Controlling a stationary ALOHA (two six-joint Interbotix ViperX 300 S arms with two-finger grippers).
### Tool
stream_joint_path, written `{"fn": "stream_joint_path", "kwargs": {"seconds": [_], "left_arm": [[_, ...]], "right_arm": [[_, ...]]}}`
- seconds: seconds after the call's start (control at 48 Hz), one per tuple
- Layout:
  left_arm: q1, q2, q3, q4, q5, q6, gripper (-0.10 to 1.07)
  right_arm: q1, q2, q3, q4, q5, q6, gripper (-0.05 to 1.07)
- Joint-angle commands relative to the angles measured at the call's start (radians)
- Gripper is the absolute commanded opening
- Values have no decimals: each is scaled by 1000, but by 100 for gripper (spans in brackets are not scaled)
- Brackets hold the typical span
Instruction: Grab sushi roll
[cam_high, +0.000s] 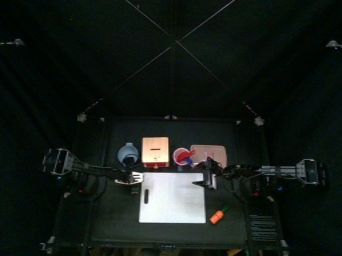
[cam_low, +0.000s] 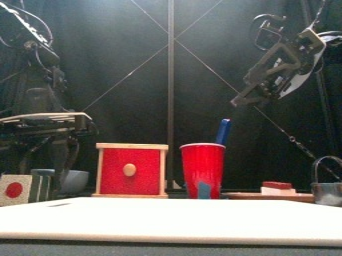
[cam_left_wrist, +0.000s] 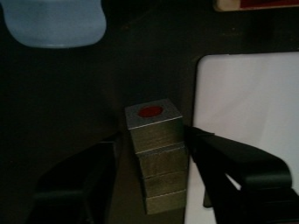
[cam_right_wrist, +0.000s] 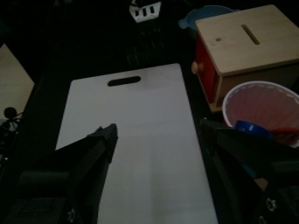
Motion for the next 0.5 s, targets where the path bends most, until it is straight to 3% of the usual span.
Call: {"fn": "stream_joint_path", "kwargs": {"seconds": [0.0,0.229,0.479], "left_arm": [[-15,2,-18,-20,-5,-6,79],[-71,32,-29,-98,-8,-21,58],[-71,8,-98,-71,-3,-20,54]], "right_arm": [[2,-12,-8,0,-3,0,104],[-3,-12,-9,-3,-3,0,104],[-3,-12,-5,-9,-3,0,104]]}}
